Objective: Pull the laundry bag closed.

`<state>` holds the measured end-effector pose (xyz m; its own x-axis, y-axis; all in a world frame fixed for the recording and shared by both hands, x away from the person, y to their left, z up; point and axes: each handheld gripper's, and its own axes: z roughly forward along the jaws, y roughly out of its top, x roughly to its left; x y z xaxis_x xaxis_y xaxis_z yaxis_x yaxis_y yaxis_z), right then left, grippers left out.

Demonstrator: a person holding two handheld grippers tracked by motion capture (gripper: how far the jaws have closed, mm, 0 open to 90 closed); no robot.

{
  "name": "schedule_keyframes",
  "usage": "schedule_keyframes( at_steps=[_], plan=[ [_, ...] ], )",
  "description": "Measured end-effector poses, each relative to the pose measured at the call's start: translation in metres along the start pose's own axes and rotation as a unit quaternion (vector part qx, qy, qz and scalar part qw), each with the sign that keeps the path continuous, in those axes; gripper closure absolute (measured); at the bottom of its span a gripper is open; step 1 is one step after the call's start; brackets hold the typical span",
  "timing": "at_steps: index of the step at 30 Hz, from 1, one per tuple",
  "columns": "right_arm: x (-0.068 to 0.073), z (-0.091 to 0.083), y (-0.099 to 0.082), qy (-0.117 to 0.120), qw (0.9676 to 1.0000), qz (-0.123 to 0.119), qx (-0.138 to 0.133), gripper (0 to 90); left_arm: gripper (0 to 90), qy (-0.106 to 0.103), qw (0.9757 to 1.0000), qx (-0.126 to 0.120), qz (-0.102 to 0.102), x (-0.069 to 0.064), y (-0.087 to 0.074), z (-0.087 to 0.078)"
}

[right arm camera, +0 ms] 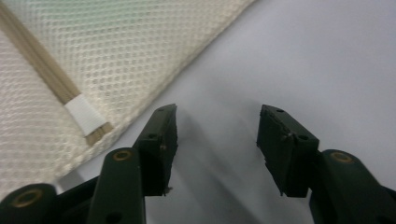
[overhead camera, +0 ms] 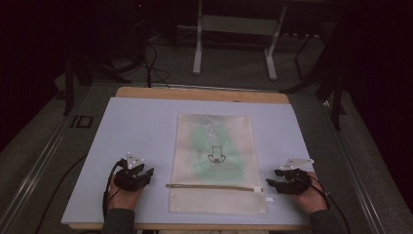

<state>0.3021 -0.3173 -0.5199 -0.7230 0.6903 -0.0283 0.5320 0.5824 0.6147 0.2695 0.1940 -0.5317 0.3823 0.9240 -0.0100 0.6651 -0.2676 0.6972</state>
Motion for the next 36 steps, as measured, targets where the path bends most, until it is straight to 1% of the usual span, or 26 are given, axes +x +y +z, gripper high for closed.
schedule_keyframes(
  at_steps=[4, 5, 6, 9, 10, 12, 13, 15, 16, 20, 21, 24, 25, 28, 30, 33, 35, 36],
  plan=[
    [0.003, -0.001, 0.003, 0.009, 0.9998, -0.015, 0.012, 51.2, 58.5, -0.008, 1.0, 0.0, 0.006, -0.002, 0.001, 0.0],
    [0.003, -0.001, 0.003, 0.009, 0.9998, -0.015, 0.012, 51.2, 58.5, -0.011, 0.9999, -0.001, 0.009, -0.002, 0.001, -0.001],
    [0.005, -0.002, 0.005, 0.012, 0.9996, -0.019, 0.017, 51.3, 58.9, -0.013, 0.9998, -0.002, 0.013, -0.003, 0.001, -0.001],
    [0.007, -0.003, 0.007, 0.018, 0.9994, -0.024, 0.018, 51.2, 58.9, -0.023, 0.9996, -0.005, 0.018, -0.004, 0.001, -0.001],
    [0.008, -0.004, 0.01, 0.021, 0.9991, -0.03, 0.021, 51.2, 59.4, -0.027, 0.9994, -0.004, 0.022, -0.005, 0.002, -0.001],
    [0.009, -0.004, 0.011, 0.022, 0.9991, -0.029, 0.023, 51.2, 59.3, -0.029, 0.9993, -0.004, 0.022, -0.006, 0.002, -0.001],
    [0.011, -0.005, 0.014, 0.027, 0.9985, -0.041, 0.026, 51.3, 59.4, -0.03, 0.9993, -0.003, 0.023, -0.006, 0.002, -0.001],
    [0.013, -0.005, 0.015, 0.03, 0.9983, -0.041, 0.028, 51.6, 59.4, -0.033, 0.9992, -0.003, 0.025, -0.006, 0.002, -0.001],
    [0.015, -0.005, 0.018, 0.031, 0.9978, -0.05, 0.032, 52.2, 59.4, -0.033, 0.9991, -0.002, 0.025, -0.006, 0.002, -0.001],
    [0.019, -0.004, 0.023, 0.037, 0.997, -0.059, 0.035, 52.7, 59.5, -0.039, 0.999, -0.003, 0.022, -0.006, 0.002, -0.001],
    [0.022, -0.004, 0.027, 0.043, 0.9963, -0.065, 0.037, 53.4, 59.7, -0.042, 0.9988, -0.003, 0.023, -0.006, 0.002, -0.001],
    [0.025, -0.004, 0.031, 0.046, 0.9954, -0.074, 0.038, 53.4, 59.8, -0.044, 0.9988, -0.004, 0.023, -0.006, 0.002, -0.001],
    [0.028, -0.003, 0.034, 0.05, 0.9948, -0.079, 0.041, 53.9, 59.9, -0.046, 0.9987, -0.004, 0.023, -0.006, 0.003, -0.001],
    [0.032, -0.002, 0.039, 0.056, 0.9937, -0.088, 0.04, 54.3, 60.8, -0.048, 0.9986, -0.004, 0.023, -0.006, 0.003, -0.001],
    [0.033, -0.002, 0.041, 0.058, 0.9936, -0.088, 0.041, 54.6, 60.8, -0.049, 0.9985, -0.004, 0.023, -0.006, 0.003, -0.001],
    [0.038, 0.0, 0.046, 0.065, 0.9922, -0.097, 0.043, 54.9, 61.4, -0.052, 0.9983, -0.004, 0.024, -0.006, 0.003, -0.001],
    [0.039, 0.001, 0.047, 0.067, 0.9919, -0.099, 0.043, 55.1, 61.6, -0.053, 0.9983, -0.004, 0.024, -0.007, 0.003, -0.001],
    [0.041, 0.002, 0.049, 0.069, 0.9911, -0.104, 0.045, 55.5, 61.8, -0.053, 0.9983, -0.004, 0.024, -0.007, 0.003, -0.001]
  ],
)
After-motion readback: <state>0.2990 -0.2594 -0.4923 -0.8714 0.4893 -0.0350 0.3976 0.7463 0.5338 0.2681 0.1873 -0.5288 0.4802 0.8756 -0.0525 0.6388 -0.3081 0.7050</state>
